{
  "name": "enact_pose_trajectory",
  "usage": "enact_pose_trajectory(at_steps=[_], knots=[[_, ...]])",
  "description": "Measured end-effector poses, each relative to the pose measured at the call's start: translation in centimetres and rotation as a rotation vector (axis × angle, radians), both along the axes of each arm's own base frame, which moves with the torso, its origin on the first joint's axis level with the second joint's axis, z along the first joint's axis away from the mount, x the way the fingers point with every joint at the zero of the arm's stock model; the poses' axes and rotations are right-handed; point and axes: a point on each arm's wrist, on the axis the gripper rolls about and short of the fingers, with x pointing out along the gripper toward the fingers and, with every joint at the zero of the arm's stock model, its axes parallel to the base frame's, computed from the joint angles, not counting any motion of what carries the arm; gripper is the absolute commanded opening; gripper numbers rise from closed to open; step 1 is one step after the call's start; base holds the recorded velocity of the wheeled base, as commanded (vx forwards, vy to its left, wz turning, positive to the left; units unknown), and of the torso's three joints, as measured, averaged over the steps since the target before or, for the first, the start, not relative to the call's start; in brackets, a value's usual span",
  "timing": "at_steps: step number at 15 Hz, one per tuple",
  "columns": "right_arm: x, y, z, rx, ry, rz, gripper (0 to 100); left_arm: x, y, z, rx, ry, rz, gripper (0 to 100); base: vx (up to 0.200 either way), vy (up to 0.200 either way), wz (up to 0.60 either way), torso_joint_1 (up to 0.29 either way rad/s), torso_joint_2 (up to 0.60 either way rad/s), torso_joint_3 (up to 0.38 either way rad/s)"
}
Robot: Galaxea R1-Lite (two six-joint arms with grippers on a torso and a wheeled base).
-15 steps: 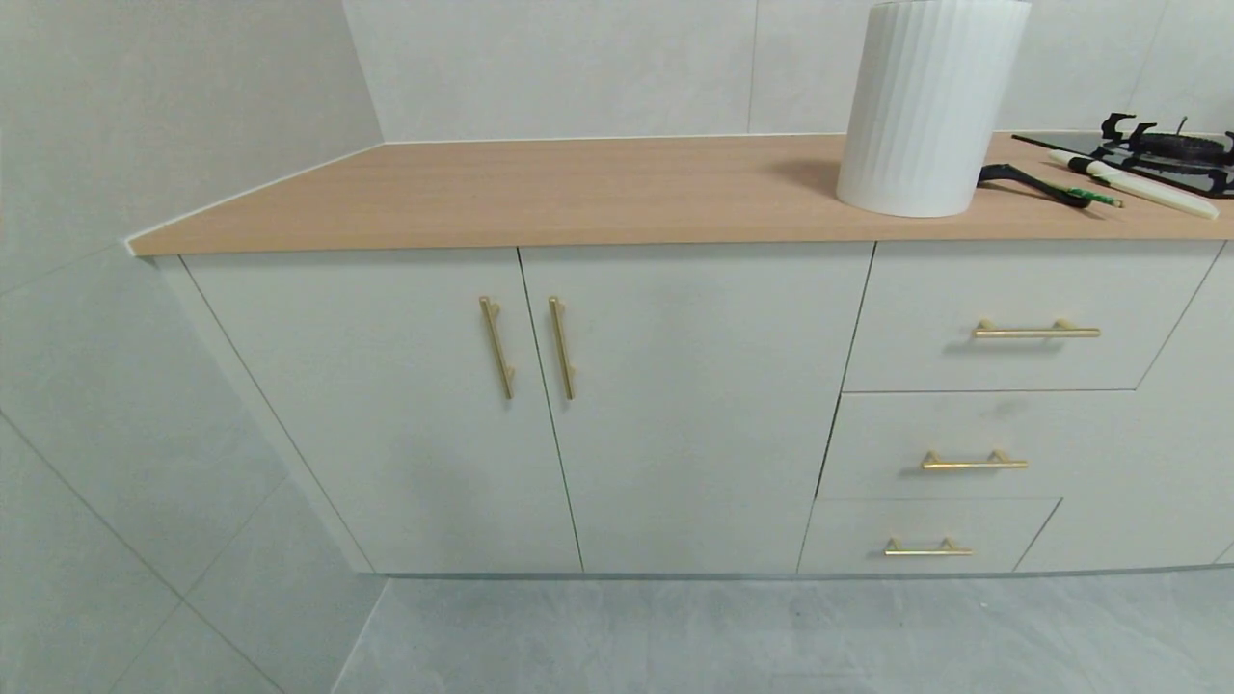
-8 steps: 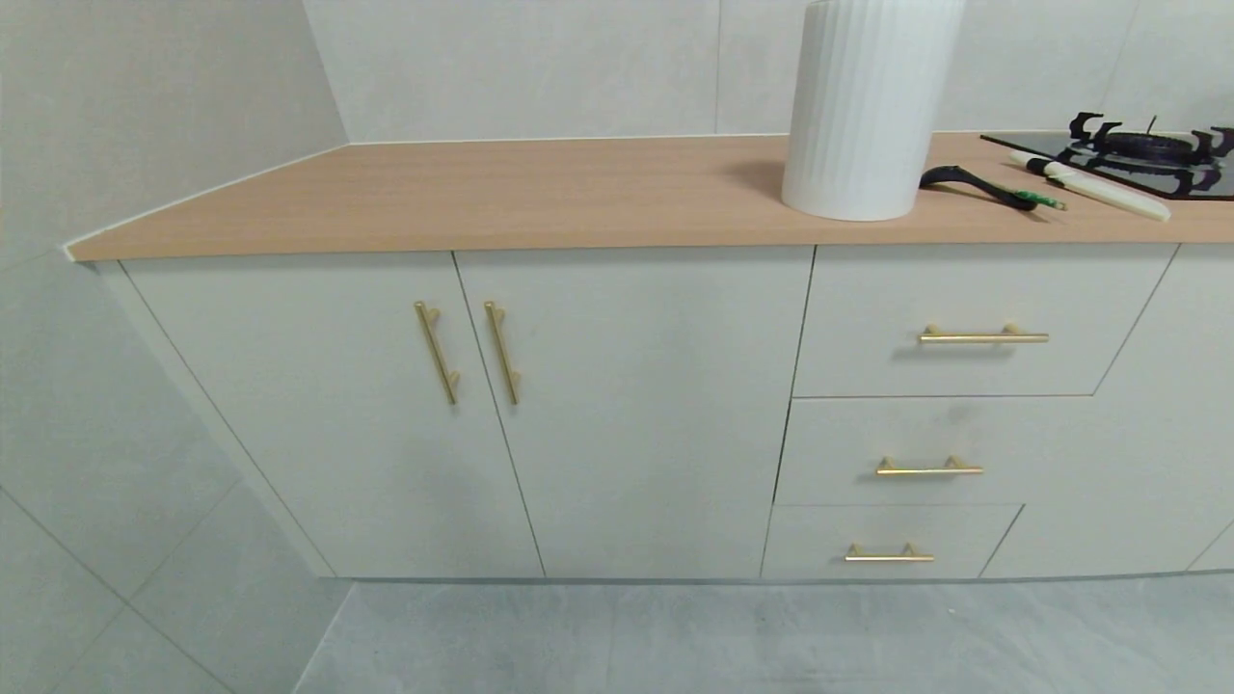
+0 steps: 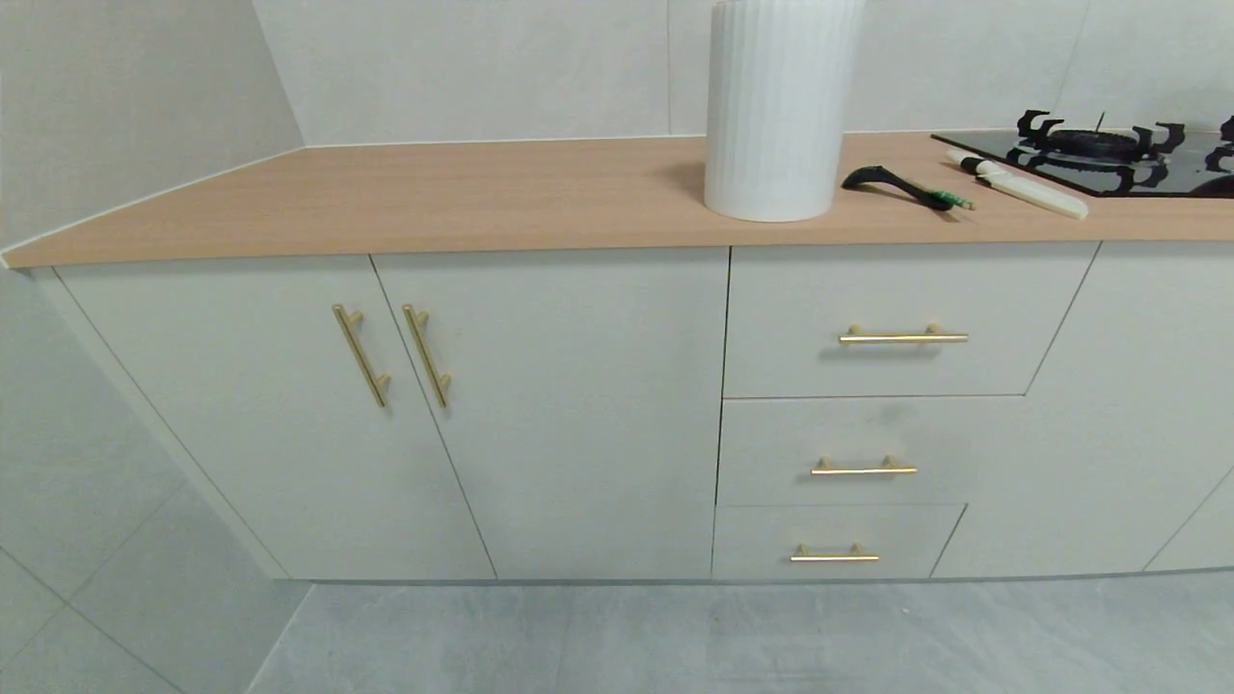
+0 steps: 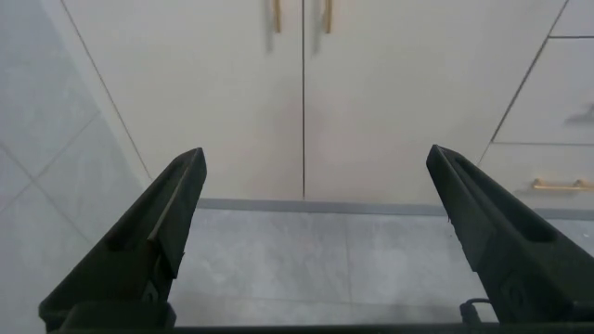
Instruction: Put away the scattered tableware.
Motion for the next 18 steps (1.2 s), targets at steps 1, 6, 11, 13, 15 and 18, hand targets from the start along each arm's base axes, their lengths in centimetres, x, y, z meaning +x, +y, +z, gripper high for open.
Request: enact_pose_trajectory(at_steps=[1, 6, 11, 13, 15, 18], knots=[[0.0, 0.0, 0.0, 0.0, 0.0, 0.001, 100, 0.0, 0.0, -0.01, 0.0, 0.001, -0.001, 100, 0.0, 0.0, 0.0, 0.0, 0.0, 0.0], [0.0, 0.0, 0.01, 0.0, 0.0, 0.0, 100, 0.0, 0.0, 0.0, 0.0, -0.001, 0.0, 100, 0.12, 0.0, 0.0, -0.003, 0.0, 0.0], [0.0, 0.0, 0.01, 0.0, 0.0, 0.001, 100, 0.0, 0.0, 0.0, 0.0, 0.0, 0.0, 100, 0.12, 0.0, 0.0, 0.003, 0.0, 0.001], [0.0, 0.0, 0.01, -0.001, 0.0, 0.0, 100, 0.0, 0.0, -0.01, 0.0, 0.0, 0.0, 100, 0.0, 0.0, 0.0, 0.0, 0.0, 0.0], [0.0, 0.0, 0.01, -0.001, 0.0, 0.001, 100, 0.0, 0.0, 0.0, 0.0, 0.0, 0.0, 100, 0.0, 0.0, 0.0, 0.0, 0.0, 0.0], [0.0, 0.0, 0.01, -0.001, 0.0, 0.0, 100, 0.0, 0.0, 0.0, 0.0, 0.0, 0.0, 100, 0.0, 0.0, 0.0, 0.0, 0.0, 0.0]])
